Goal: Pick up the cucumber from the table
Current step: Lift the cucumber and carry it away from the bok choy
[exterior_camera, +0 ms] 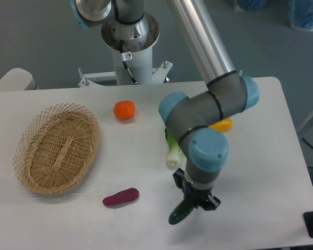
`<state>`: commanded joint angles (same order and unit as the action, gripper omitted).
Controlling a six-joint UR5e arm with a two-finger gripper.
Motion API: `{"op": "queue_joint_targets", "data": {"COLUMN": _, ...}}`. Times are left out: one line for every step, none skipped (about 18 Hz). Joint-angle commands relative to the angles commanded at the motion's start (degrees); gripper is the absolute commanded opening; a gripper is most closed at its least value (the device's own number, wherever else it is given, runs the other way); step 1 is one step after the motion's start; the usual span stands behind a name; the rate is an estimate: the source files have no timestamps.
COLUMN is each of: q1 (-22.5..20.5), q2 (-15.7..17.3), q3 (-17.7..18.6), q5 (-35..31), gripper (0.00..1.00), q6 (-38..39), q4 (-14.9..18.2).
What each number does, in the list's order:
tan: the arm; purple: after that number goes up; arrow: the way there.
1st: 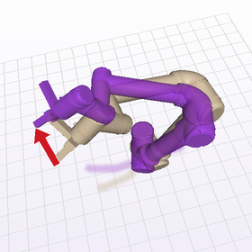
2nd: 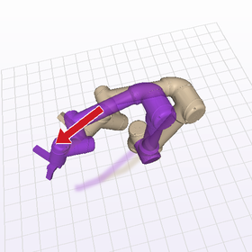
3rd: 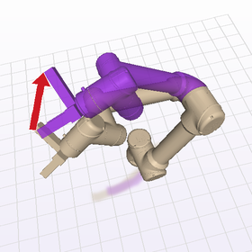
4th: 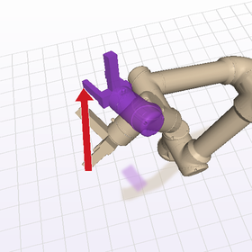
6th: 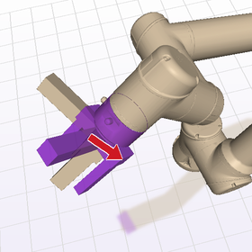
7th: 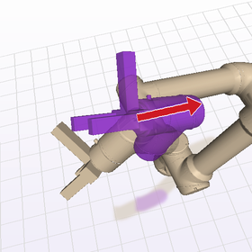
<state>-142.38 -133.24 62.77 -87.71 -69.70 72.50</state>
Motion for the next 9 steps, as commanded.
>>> {"op": "queue_joint_targets", "data": {"q1": -0.35, "q2": -0.44, "q3": -0.88, "q5": 0.00, "gripper": 0.15, "q6": -0.61, "q4": 0.45}}
{"op": "queue_joint_targets", "data": {"q1": -0.53, "q2": -0.79, "q3": -1.33, "q5": -0.09, "gripper": 0.15, "q6": -1.14, "q4": 0.62}}
{"op": "queue_joint_targets", "data": {"q1": -0.62, "q2": -0.89, "q3": -1.33, "q5": -0.26, "gripper": 0.15, "q6": -2.01, "q4": 0.63}}
{"op": "queue_joint_targets", "data": {"q1": -0.62, "q2": -0.97, "q3": -1.42, "q5": -0.44, "gripper": 0.15, "q6": -2.55, "q4": 0.63}}
{"op": "queue_joint_targets", "data": {"q1": -0.70, "q2": -1.06, "q3": -1.59, "q5": -0.44, "gripper": 0.15, "q6": -2.64, "q4": 0.54}}
{"op": "queue_joint_targets", "data": {"q1": -0.79, "q2": -1.06, "q3": -1.68, "q5": -0.87, "gripper": 0.15, "q6": -2.73, "q4": 0.54}}
{"op": "queue_joint_targets", "data": {"q1": -1.05, "q2": -1.06, "q3": -1.68, "q5": -0.88, "gripper": 0.15, "q6": -3.07, "q4": 0.45}}
{"op": "queue_joint_targets", "data": {"q1": -1.23, "q2": -1.24, "q3": -1.86, "q5": -0.88, "gripper": 0.15, "q6": -3.86, "q4": 0.36}}
{"op": "queue_joint_targets", "data": {"q1": -1.32, "q2": -1.41, "q3": -2.03, "q5": -0.79, "gripper": 0.15, "q6": -4.91, "q4": 0.28}}
